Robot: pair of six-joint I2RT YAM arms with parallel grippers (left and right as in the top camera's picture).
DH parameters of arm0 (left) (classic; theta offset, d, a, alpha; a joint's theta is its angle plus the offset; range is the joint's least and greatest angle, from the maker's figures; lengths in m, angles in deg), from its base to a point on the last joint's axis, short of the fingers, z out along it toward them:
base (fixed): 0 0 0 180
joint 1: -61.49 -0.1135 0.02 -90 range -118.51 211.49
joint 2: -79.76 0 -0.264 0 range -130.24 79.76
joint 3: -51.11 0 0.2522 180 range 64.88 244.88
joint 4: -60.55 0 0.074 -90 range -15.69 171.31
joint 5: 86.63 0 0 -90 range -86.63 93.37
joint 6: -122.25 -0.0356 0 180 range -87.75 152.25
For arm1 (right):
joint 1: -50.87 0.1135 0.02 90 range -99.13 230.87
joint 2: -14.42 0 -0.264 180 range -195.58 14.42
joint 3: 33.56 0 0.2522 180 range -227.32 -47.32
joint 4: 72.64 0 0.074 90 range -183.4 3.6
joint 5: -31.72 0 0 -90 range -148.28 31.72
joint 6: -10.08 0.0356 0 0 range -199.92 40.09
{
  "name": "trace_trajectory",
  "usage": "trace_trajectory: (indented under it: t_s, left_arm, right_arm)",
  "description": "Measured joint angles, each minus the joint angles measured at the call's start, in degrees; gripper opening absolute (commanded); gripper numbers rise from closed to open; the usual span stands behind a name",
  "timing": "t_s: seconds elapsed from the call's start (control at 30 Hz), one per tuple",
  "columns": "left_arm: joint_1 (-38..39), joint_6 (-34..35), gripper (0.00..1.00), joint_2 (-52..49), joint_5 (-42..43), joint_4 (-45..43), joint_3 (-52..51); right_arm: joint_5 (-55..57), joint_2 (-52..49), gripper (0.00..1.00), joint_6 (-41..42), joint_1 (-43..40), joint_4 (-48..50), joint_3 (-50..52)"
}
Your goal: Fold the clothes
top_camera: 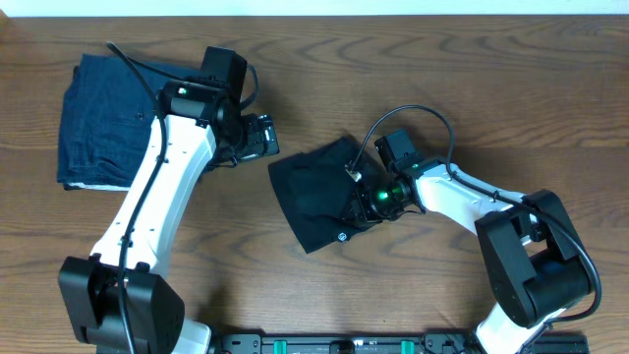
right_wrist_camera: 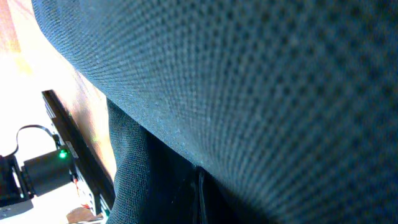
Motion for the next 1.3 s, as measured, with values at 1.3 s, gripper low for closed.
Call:
trace_trajectory:
  t_s: [1.3]
  left_arm:
    - [0.0, 0.0, 0.98, 0.0, 0.0, -0.02, 0.0]
  right_arm:
    - [15.19, 0.66, 0.3, -6.01, -8.98, -9.27, -14.58]
